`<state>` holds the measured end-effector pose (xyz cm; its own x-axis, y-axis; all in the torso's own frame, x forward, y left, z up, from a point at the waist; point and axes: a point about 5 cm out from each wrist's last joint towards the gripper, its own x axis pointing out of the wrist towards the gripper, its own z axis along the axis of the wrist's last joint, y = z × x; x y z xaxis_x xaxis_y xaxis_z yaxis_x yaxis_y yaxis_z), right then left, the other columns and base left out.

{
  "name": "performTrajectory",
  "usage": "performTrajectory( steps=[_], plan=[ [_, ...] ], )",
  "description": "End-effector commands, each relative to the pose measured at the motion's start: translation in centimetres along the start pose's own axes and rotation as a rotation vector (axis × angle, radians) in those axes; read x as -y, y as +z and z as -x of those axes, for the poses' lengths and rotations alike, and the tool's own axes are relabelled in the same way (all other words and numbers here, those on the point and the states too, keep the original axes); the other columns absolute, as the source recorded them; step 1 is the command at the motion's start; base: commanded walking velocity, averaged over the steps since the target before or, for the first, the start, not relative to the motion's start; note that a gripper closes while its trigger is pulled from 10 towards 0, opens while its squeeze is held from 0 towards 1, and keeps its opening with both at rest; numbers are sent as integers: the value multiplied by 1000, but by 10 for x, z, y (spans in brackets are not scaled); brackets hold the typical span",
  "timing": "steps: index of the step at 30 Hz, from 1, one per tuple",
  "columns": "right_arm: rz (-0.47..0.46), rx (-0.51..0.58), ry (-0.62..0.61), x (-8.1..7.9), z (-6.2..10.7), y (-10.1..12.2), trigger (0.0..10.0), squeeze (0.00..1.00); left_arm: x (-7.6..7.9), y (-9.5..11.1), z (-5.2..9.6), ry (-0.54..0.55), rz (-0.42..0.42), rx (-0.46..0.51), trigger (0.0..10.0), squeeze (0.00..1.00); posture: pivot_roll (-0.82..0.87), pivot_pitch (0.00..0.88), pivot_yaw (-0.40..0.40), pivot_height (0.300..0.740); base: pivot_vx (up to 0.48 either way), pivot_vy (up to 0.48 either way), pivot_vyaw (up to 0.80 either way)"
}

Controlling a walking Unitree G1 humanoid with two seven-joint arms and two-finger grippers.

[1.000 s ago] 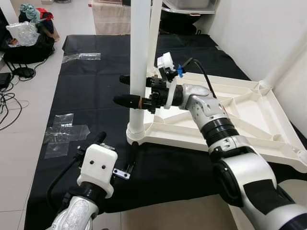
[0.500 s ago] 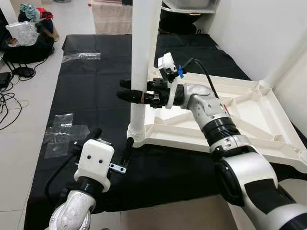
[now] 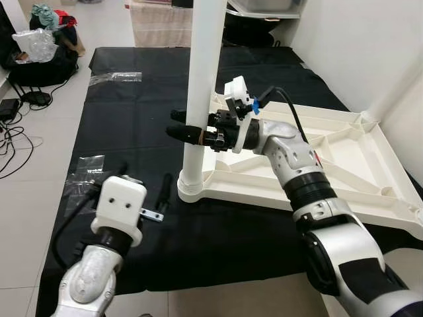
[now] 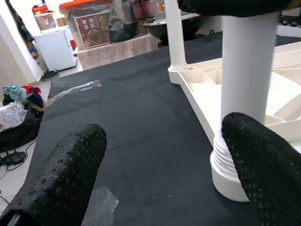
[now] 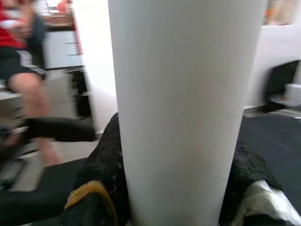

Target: Building children table

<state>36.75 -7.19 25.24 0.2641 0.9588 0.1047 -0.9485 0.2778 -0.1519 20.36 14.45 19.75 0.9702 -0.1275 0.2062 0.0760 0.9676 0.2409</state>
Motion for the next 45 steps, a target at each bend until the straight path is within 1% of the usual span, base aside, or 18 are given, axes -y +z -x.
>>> performTrajectory(
  steps=[1, 8, 16, 17, 19, 20, 21, 23, 25, 29, 32, 33, 34, 36, 37, 40, 41, 45],
  plan=[
    [28, -97, -190, 12, 21, -11, 0, 0, -2, -2, -2, -6, -14, -1, 10000, 0, 83, 126, -106, 740, 0, 0, 0],
    [20, -155, -348, 13, 23, -18, 0, 0, 0, 0, -3, -17, -11, 8, 10000, 0, 82, 128, -104, 740, 0, 0, 0],
    [-8, -177, -417, 10, 22, -20, 0, 0, 1, 1, -3, -24, -3, 10, 10000, 0, 82, 128, -104, 740, 0, 0, 0],
    [-35, -219, -573, 16, 24, -24, 0, 0, 5, 1, -2, -32, 6, 9, 10000, 0, 74, 132, -103, 740, 0, 0, 0],
    [-77, -276, -815, 23, 28, -30, 0, 0, 10, 1, -2, -42, 22, 8, 10000, 0, 72, 133, -101, 740, 0, 0, 0],
    [-77, -276, -815, 23, 28, -30, 0, 0, 10, 1, -2, -42, 22, 8, 10000, 0, 72, 133, -101, 740, 0, 0, 0],
    [-94, -290, -907, 24, 30, -32, 0, 0, 12, 2, -2, -45, 26, 9, 10000, 0, 73, 132, -105, 740, 0, 0, 0],
    [-106, -291, -1024, 25, 32, -32, 0, 0, 12, 2, -2, -47, 26, 11, 10000, 0, 73, 132, -105, 740, 0, 0, 0],
    [-110, -291, -1051, 25, 32, -33, 0, 0, 13, 2, -2, -47, 26, 11, 10000, 0, 73, 132, -105, 740, 0, 0, 0],
    [-82, -248, -1242, 26, 34, -27, 0, 0, 14, 3, -2, -50, 28, 11, 10000, 0, 77, 138, -108, 740, 0, 0, 0],
    [-75, -236, -1289, 26, 35, -25, 0, 0, 14, 3, -2, -49, 29, 10, 10000, 0, 77, 138, -108, 740, 0, 0, 0],
    [-54, -202, -1379, 24, 38, -20, 0, 0, 13, 3, -2, -45, 29, 9, 10000, 0, 76, 139, -110, 740, 0, 0, 0],
    [-40, -183, -1418, 22, 39, -18, 0, 0, 13, 3, -2, -45, 26, 10, 10000, 0, 76, 140, -107, 740, 0, 0, 0],
    [-30, -172, -1440, 21, 40, -16, 0, 0, 13, 3, -2, -45, 24, 10, 10000, 0, 76, 140, -107, 740, 0, 0, 0],
    [-12, -153, -1482, 17, 41, -12, 0, 0, 13, 2, -3, -45, 23, 10, 10000, 0, 75, 139, -108, 740, 0, 0, 0],
    [-1, -141, -1508, 14, 41, -10, 0, 0, 13, 2, -3, -44, 22, 10, 10000, 0, 75, 139, -108, 740, 0, 0, 0],
    [19, -118, -1542, 6, 40, -9, 0, 0, 12, 2, -3, -43, 22, 11, 10000, 0, 75, 141, -104, 740, 0, 0, 0],
    [25, -125, -1581, -5, 39, -14, 0, 0, 12, 2, -3, -42, 20, 11, 10000, 0, 76, 139, -104, 740, 0, 0, 0]
  ],
)
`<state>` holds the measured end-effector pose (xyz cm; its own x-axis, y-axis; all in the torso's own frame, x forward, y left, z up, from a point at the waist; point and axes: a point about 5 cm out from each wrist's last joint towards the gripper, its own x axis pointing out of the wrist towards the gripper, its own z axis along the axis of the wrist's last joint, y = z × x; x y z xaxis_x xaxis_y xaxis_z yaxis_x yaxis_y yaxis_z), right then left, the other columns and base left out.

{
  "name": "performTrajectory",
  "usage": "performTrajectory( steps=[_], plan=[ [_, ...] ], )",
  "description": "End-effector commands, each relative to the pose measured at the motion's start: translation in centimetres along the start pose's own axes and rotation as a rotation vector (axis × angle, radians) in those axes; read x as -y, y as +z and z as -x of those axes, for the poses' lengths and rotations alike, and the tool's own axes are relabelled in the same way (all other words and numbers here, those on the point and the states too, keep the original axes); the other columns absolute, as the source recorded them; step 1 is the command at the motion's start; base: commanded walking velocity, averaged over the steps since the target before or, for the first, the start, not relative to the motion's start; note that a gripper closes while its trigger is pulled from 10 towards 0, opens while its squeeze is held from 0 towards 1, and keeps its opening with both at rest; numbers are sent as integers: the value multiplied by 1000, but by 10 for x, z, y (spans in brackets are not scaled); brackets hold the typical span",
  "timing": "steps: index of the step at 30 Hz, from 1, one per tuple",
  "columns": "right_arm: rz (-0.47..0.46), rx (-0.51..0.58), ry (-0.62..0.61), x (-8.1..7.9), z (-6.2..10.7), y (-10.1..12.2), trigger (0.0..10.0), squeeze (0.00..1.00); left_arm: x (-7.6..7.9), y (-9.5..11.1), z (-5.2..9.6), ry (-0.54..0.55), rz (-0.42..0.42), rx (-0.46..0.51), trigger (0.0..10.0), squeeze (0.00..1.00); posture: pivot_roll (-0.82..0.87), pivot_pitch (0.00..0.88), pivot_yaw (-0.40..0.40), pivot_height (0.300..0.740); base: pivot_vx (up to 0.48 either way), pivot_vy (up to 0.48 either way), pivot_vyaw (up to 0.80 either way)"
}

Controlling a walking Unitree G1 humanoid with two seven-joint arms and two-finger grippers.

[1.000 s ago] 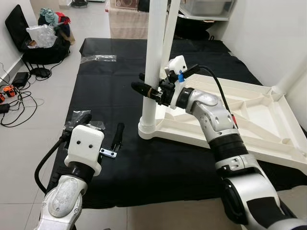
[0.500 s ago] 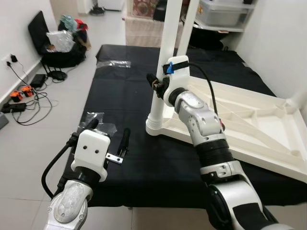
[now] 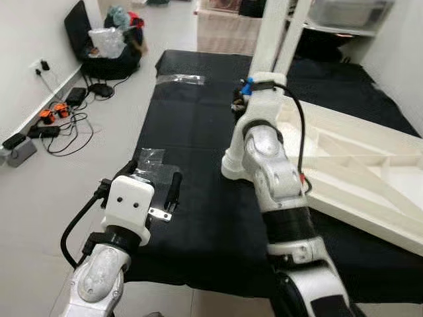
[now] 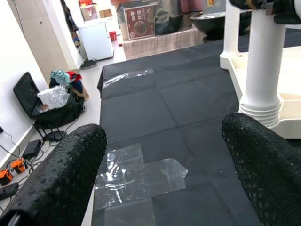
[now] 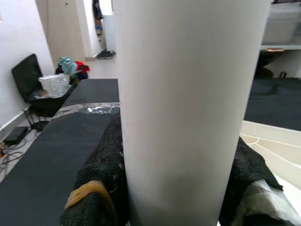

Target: Building children table

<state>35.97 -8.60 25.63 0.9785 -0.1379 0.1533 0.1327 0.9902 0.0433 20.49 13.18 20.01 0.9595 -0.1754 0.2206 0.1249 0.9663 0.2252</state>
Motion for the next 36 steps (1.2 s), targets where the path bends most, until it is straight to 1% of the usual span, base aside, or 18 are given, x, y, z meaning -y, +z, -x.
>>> performTrajectory(
  steps=[1, 6, 9, 10, 11, 13, 14, 16, 21, 25, 27, 29, 30, 31, 32, 33, 35, 36],
  plan=[
    [61, -60, -182, 22, 9, -24, 0, 0, -1, -3, 0, 4, -8, -14, 10000, 0, 76, 139, -104, 740, 0, 0, 0],
    [66, -81, -207, 16, 20, -35, 0, 0, -2, -2, 0, 9, -14, -13, 10000, 0, 81, 135, -104, 740, 0, 0, 0],
    [64, -139, -221, 11, 32, -50, 0, 0, -2, -3, 1, 7, -16, -14, 10000, 0, 84, 128, -107, 740, 0, 0, 0],
    [57, -169, -239, 12, 35, -55, 0, 0, -1, -3, 1, 4, -15, -16, 10000, 0, 84, 128, -107, 740, 0, 0, 0],
    [57, -169, -239, 12, 35, -55, 0, 0, -1, -3, 1, 4, -15, -16, 10000, 0, 84, 128, -107, 740, 0, 0, 0],
    [81, -226, -329, 21, 41, -66, 0, 0, -1, -3, 2, 3, -16, -17, 10000, 0, 85, 120, -107, 740, 0, 0, 0],
    [81, -226, -329, 21, 41, -66, 0, 0, -1, -3, 2, 3, -16, -17, 10000, 0, 85, 120, -107, 740, 0, 0, 0],
    [95, -268, -419, 30, 46, -73, 0, 0, -1, -3, 2, 1, -14, -18, 10000, 0, 83, 119, -104, 740, 0, 0, 0],
    [78, -285, -496, 36, 46, -74, 0, 0, 0, -4, 2, -2, -12, -18, 10000, 0, 83, 114, -100, 740, 0, 0, 0],
    [87, -285, -536, 41, 45, -72, 0, 0, 0, -4, 2, -3, -10, -17, 10000, 0, 86, 111, -104, 740, 0, 0, 0],
    [81, -302, -590, 49, 41, -73, 0, 0, 0, -4, 1, -2, -10, -16, 10000, 0, 85, 109, -104, 740, 0, 0, 0],
    [78, -306, -603, 51, 40, -73, 0, 0, 0, -4, 1, -1, -10, -15, 10000, 0, 85, 109, -104, 740, 0, 0, 0],
    [76, -302, -651, 61, 37, -73, 0, 0, 0, -3, 1, -3, -11, -13, 10000, 0, 85, 109, -104, 740, 0, 0, 0],
    [76, -302, -651, 61, 37, -73, 0, 0, 0, -3, 1, -3, -11, -13, 10000, 0, 85, 109, -104, 740, 0, 0, 0],
    [74, -298, -694, 71, 35, -73, 0, 0, 0, -3, 0, -4, -11, -12, 10000, 0, 85, 109, -104, 740, 0, 0, 0],
    [74, -298, -694, 71, 35, -73, 0, 0, 0, -3, 0, -4, -11, -12, 10000, 0, 85, 109, -104, 740, 0, 0, 0],
    [76, -298, -768, 88, 32, -73, 0, 0, 0, -2, -1, -7, -12, -8, 10000, 0, 86, 115, -93, 740, 0, 0, 0],
    [78, -299, -788, 92, 33, -74, 0, 0, 0, -2, -1, -8, -12, -7, 10000, 0, 86, 115, -93, 740, 0, 0, 0]
  ],
)
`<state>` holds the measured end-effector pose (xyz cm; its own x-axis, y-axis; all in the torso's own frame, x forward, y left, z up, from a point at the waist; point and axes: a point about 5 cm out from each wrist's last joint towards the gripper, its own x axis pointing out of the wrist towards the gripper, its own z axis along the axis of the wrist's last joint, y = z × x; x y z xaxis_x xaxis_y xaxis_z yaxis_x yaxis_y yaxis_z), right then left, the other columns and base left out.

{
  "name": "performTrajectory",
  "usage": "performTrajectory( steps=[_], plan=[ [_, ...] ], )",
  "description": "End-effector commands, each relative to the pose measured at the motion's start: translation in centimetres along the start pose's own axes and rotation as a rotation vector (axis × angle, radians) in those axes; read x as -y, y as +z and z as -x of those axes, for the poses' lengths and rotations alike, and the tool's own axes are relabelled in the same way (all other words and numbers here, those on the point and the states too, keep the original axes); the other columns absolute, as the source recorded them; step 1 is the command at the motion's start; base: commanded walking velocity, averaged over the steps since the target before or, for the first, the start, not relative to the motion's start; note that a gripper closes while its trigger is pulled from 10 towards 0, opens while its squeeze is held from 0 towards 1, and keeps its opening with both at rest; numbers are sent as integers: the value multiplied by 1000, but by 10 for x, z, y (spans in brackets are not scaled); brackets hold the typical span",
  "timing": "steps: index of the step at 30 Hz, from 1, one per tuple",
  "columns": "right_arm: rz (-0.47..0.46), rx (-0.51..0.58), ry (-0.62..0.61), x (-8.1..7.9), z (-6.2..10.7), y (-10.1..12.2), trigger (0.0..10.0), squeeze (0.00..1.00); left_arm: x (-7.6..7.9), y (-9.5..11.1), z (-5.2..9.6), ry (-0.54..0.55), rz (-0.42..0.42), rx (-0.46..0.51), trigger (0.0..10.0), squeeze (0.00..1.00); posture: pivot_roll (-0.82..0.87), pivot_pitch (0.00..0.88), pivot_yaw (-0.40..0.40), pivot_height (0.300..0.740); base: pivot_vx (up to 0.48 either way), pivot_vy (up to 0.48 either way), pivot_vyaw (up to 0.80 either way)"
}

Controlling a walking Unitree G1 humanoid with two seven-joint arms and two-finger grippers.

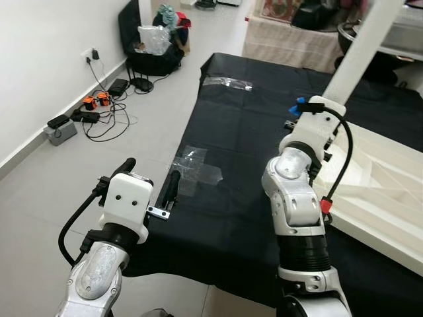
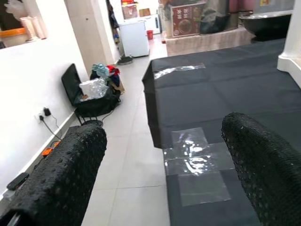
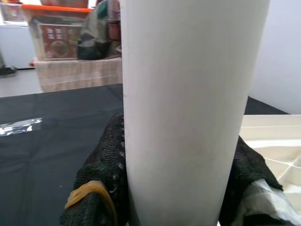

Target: Building children table

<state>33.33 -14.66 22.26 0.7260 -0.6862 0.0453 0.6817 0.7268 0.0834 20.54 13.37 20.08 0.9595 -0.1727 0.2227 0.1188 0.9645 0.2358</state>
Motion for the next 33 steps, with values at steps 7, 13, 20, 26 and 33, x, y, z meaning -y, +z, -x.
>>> performTrajectory(
  steps=[7, 13, 20, 26, 33],
  plan=[
    [114, -229, -246, 41, -16, -52, 0, 0, 4, -2, -2, -44, 10, -10, 10000, 0, 90, 118, -74, 740, 0, 0, 0],
    [93, -211, -220, 34, -15, -48, 0, 0, 7, -3, -1, -69, 23, -20, 10000, 0, 94, 115, -72, 740, 0, 0, 0],
    [2, -168, -38, 10, -11, -35, 0, 0, 8, -4, 0, -69, 22, -22, 10000, 0, 94, 115, -75, 740, 0, 0, 0],
    [-8, -187, 207, -10, -4, -36, 0, 0, 7, -3, -1, -69, 19, -19, 10000, 0, 92, 118, -77, 740, 0, 0, 0],
    [36, -200, 256, -11, -4, -41, 0, 0, 6, -3, -1, -63, 17, -18, 10000, 0, 90, 123, -77, 740, 0, 0, 0]
  ],
)
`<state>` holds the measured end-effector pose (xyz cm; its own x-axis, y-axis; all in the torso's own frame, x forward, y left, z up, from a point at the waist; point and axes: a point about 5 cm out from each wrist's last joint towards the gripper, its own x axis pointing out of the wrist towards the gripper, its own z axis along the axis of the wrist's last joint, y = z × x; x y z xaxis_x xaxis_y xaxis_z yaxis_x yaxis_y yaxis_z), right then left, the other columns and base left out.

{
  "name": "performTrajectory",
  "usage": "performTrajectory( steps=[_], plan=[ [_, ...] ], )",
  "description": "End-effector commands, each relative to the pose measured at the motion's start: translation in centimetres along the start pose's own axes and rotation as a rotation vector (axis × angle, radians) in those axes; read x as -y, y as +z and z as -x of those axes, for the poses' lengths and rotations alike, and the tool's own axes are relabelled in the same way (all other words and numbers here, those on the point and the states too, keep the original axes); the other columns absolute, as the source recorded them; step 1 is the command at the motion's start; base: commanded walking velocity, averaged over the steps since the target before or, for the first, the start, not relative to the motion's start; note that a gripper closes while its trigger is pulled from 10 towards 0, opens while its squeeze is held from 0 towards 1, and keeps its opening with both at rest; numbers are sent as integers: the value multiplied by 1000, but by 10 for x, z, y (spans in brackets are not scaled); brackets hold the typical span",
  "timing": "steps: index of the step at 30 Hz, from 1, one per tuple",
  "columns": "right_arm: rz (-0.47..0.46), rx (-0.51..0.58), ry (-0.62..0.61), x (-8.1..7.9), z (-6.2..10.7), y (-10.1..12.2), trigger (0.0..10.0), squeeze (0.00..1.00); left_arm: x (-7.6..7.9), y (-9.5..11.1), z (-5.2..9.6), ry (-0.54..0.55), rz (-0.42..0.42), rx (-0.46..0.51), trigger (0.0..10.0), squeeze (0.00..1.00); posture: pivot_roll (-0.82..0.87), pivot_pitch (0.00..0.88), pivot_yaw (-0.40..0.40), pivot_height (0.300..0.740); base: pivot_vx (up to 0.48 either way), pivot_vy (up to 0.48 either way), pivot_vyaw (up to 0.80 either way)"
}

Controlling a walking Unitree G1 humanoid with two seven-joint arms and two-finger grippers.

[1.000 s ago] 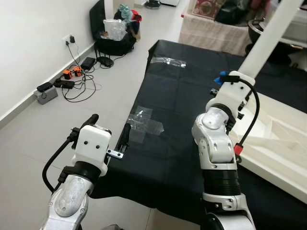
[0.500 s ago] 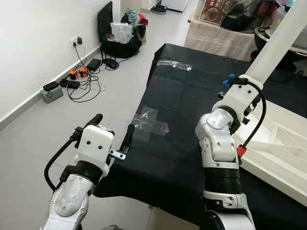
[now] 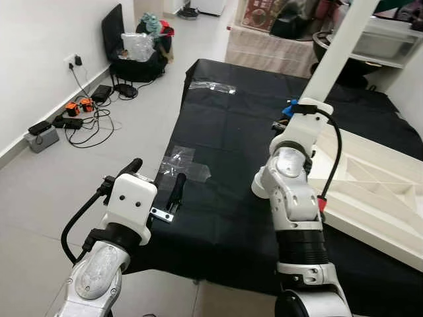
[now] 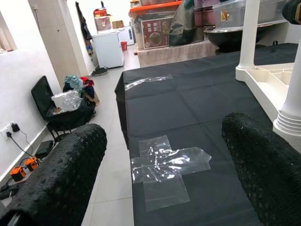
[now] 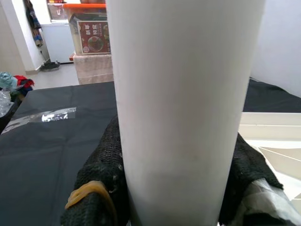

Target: Building children table

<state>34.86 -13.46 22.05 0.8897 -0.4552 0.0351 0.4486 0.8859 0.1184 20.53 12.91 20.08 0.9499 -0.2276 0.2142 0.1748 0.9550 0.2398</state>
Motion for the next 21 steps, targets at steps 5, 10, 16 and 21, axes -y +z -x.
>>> performTrajectory(
  steps=[5, 10, 16, 21],
  plan=[
    [58, -172, -27, 9, -1, -36, 10000, 0, 1, -4, 0, -4, 9, -24, 10000, 0, 89, 132, -77, 740, 0, 0, 0],
    [45, -142, 10, 5, -3, -30, 10000, 1000, 0, -4, -2, 5, 8, -21, 10000, 0, 83, 135, -79, 740, 0, 0, 0],
    [52, -123, 14, 5, -6, -24, 10000, 0, 0, -4, -2, 12, 9, -21, 10000, 0, 79, 136, -81, 740, 0, 0, 0],
    [44, -105, 9, 5, -7, -20, 10000, 0, -1, -4, -2, 16, 8, -21, 10000, 0, 80, 135, -84, 740, 0, 0, 0]
  ],
)
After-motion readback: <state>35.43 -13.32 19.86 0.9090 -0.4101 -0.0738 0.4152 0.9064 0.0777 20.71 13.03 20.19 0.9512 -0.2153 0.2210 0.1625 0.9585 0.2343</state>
